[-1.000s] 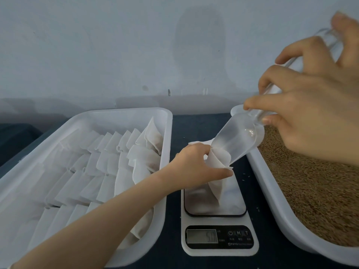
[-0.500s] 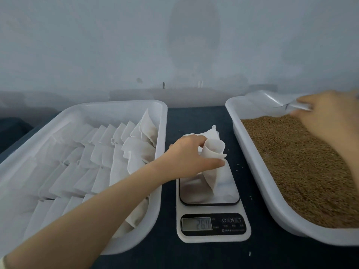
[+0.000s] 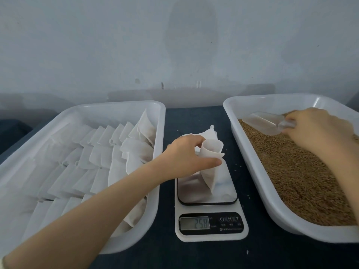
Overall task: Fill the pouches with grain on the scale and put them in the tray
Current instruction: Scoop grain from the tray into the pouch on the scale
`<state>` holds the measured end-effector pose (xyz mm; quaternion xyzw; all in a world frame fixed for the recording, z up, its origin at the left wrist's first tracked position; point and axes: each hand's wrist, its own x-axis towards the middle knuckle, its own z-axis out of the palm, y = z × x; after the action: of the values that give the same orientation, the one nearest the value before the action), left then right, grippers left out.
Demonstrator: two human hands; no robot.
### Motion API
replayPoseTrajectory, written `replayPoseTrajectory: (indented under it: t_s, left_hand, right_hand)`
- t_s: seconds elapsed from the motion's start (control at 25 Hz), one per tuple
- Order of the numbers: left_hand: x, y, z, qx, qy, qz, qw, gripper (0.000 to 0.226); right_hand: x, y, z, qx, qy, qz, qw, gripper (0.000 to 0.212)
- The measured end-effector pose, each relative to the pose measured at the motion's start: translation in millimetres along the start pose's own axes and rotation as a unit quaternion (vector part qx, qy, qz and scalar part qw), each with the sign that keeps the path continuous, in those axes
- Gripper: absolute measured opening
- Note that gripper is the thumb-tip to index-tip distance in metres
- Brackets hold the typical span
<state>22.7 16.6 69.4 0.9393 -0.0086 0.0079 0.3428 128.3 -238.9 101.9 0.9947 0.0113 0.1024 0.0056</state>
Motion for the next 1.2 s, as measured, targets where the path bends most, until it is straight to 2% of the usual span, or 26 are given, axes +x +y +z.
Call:
replayPoseTrajectory:
  t_s: [0.2,0.52,0.72,0.92,1.2]
  left_hand:
    - [0.2,0.2,0.5,-0.004,-0.006,-0.004,1.0,0.036]
    - [0.1,0.7,0.3,-0.01,-0.009,-0.005,1.0,0.04]
    - [-0.1,1.0,-1.0,-0.007,-0.015,0.01,1.0,0.018]
    - [-0.8,0.9,-2.7,-0.02,-0.016,0.018,1.0,0.017]
    - [-1.1,0.8,-2.4,-0.021,-0.017,0.024,0.999,0.019]
  right_hand:
    - [-0.7,-2.2,3.7,-0.02,-0.046,-0.012,0.999,0.026]
    - [-7.5,-12.0,2.6,-0.039,-0.054,-0.039,0.997,0.022]
    - [-7.8,-16.3,3.8,-0.05,-0.075,-0.04,0.995,0.022]
    - [-10.5,-18.0,2.2,-0.025,-0.112,-0.03,0.993,0.022]
    - [-9.1,-18.6,-1.0,-0.014,-0.106,-0.036,0.994,0.023]
